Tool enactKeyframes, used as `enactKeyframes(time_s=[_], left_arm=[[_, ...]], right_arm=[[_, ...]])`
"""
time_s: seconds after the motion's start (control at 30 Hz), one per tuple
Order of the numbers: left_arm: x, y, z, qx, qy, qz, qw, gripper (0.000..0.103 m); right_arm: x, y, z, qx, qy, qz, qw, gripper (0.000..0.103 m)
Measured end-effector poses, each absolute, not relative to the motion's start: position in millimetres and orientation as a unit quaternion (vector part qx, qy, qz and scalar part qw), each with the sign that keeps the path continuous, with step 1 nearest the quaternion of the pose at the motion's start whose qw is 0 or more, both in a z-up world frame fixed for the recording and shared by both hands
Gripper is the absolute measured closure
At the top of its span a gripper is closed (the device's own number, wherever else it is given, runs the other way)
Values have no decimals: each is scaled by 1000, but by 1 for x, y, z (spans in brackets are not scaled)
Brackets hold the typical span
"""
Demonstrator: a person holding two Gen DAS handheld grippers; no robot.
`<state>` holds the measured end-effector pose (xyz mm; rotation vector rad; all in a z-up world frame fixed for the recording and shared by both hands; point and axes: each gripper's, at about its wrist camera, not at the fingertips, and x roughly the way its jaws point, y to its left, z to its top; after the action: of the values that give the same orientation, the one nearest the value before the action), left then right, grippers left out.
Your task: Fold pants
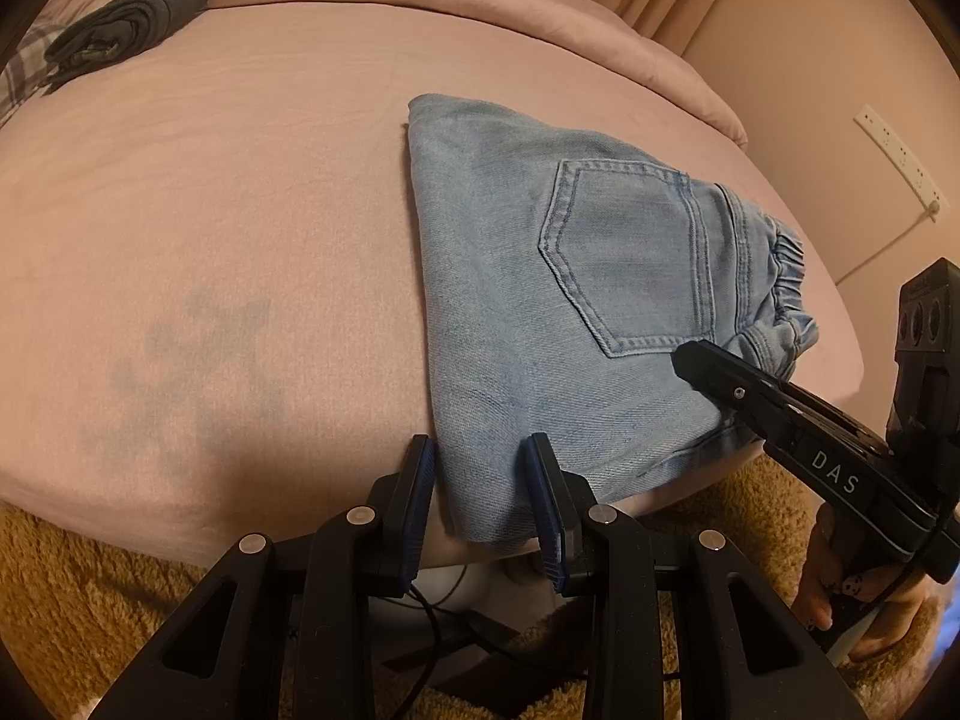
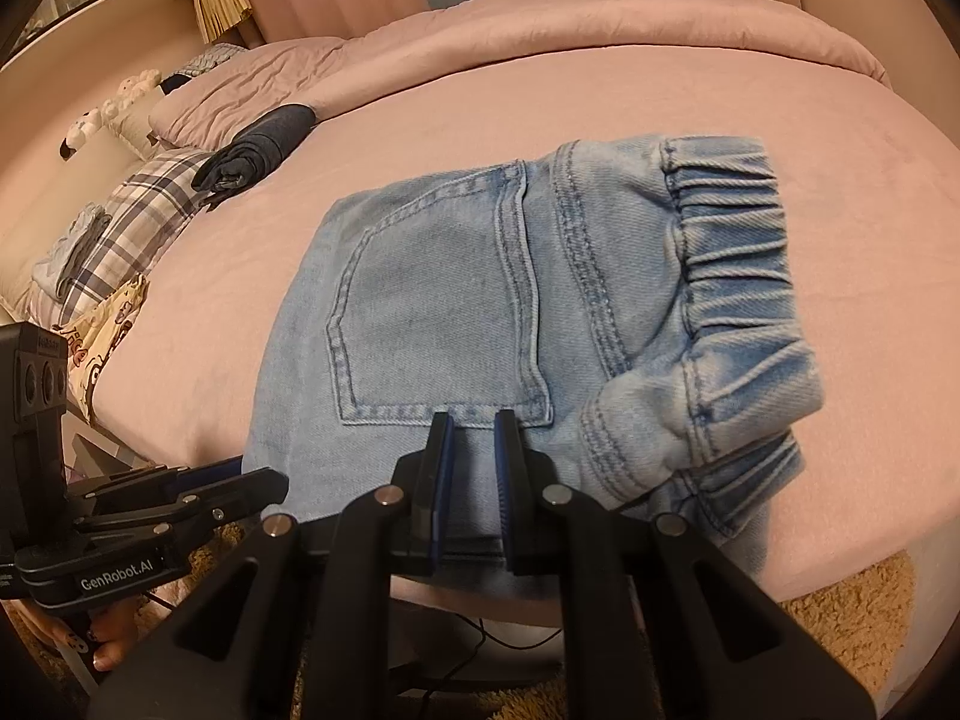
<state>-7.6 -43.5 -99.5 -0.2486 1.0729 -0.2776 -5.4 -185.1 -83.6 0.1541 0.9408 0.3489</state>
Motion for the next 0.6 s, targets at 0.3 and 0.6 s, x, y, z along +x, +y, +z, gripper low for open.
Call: enactKeyframes(time_s=[0.3,0.6], left_arm=[[-7,-43,-100,-119,510,-132,842,69],[-8,-44,-99,-117,511,-127,842,69]], right_arm=[[-6,-186,-84,74,452,168,873,92],[-8,-186,-84,76,452,172,872,91]])
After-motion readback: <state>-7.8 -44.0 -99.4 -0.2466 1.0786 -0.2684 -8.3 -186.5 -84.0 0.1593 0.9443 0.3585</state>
